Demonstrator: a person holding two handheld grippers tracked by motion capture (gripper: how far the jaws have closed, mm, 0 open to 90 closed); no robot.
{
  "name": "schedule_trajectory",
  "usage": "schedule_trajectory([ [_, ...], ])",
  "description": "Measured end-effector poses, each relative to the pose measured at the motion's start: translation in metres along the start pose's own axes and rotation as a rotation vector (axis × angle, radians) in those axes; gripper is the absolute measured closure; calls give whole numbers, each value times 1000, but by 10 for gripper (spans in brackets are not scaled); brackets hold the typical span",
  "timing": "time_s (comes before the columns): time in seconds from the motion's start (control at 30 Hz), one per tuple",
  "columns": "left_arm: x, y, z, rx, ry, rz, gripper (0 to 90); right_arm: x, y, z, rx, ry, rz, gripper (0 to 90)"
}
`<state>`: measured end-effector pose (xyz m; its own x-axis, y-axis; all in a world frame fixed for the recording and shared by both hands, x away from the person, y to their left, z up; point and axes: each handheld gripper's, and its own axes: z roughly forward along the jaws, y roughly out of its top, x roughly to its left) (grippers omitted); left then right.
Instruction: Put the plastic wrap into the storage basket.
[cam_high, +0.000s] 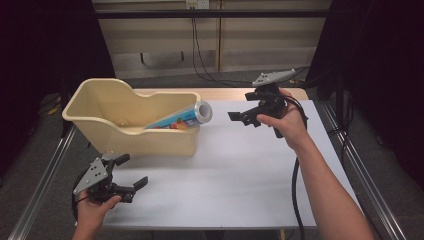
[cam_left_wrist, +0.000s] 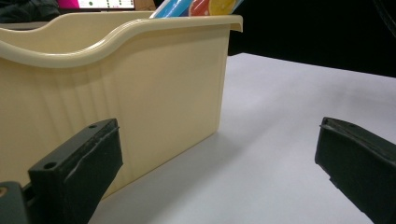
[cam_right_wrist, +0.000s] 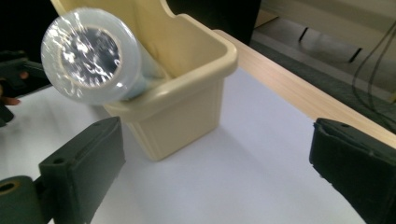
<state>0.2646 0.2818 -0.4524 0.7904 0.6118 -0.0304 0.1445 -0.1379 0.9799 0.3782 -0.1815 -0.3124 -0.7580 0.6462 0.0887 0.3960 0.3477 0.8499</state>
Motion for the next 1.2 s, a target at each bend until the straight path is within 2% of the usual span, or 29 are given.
schedule_trajectory([
  [0.3, 0, 0, -1, 2, 0, 5, 6, -1, -31, -10, -13, -31, 7, 27],
  [0.37, 0, 0, -1, 2, -1, 6, 5, 0, -38, -12, -26, -32, 16, 26],
  [0.43, 0, 0, -1, 2, -4, 9, 5, 0, -45, -14, -45, -61, 16, 16],
  [0.67, -1, 1, 0, 9, -4, 19, 5, -1, -71, -22, -78, -79, 59, 17],
  [0.83, 0, 1, -1, 1, 1, 15, 5, 1, -90, -29, -105, -85, 71, 16],
  [0.97, -1, 1, 1, 3, -2, 14, 5, 1, -107, -35, -143, -104, 94, 16],
  [1.13, -1, 1, 1, 2, -2, 16, 5, 8, -127, -41, -167, -97, 93, 12],
  [1.2, -2, 1, 1, -1, -2, 16, 5, 11, -133, -43, -175, -110, 89, 11],
])
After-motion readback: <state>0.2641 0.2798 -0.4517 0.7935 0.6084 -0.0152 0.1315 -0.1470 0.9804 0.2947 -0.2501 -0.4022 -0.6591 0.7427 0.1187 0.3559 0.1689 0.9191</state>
